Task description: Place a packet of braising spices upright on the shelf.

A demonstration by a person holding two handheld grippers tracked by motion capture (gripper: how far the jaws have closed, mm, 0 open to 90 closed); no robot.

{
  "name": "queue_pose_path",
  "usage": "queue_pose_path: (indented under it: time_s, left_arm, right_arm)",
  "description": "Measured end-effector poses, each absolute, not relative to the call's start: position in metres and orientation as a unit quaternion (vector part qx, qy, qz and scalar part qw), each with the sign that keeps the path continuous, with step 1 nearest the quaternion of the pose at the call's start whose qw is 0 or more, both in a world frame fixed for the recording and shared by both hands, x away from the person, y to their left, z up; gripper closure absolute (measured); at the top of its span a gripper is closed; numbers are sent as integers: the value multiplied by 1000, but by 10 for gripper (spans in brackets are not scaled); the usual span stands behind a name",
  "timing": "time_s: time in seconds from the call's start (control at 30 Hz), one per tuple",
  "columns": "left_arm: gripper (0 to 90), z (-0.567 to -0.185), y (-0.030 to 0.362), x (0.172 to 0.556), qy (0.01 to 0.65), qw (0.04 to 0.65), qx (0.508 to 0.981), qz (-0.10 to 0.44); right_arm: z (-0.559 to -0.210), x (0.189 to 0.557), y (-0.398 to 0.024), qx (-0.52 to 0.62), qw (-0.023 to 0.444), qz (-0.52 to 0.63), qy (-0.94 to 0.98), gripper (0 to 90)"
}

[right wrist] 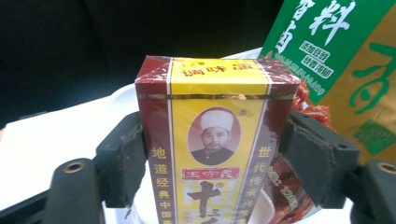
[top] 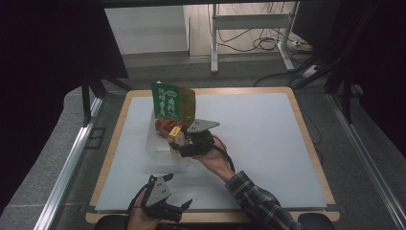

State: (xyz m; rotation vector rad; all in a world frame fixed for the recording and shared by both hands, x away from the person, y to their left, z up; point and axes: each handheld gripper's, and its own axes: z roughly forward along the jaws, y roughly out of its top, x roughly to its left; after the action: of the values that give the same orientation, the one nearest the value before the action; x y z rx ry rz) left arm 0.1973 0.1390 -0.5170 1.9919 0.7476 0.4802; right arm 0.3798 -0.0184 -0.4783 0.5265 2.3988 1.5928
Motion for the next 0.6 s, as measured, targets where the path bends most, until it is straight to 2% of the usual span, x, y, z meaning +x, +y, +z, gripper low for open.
queue_pose_path:
  time_s: [0.3, 0.6]
  left_arm:
    - [2, -517, 140, 198, 306, 463, 809, 196]
    - [1, -517, 140, 198, 308, 464, 807, 197]
  right_arm:
    - [-473, 377, -17, 167, 108, 529, 825, 158]
    - [-468, 373, -21, 157, 108, 519, 833, 150]
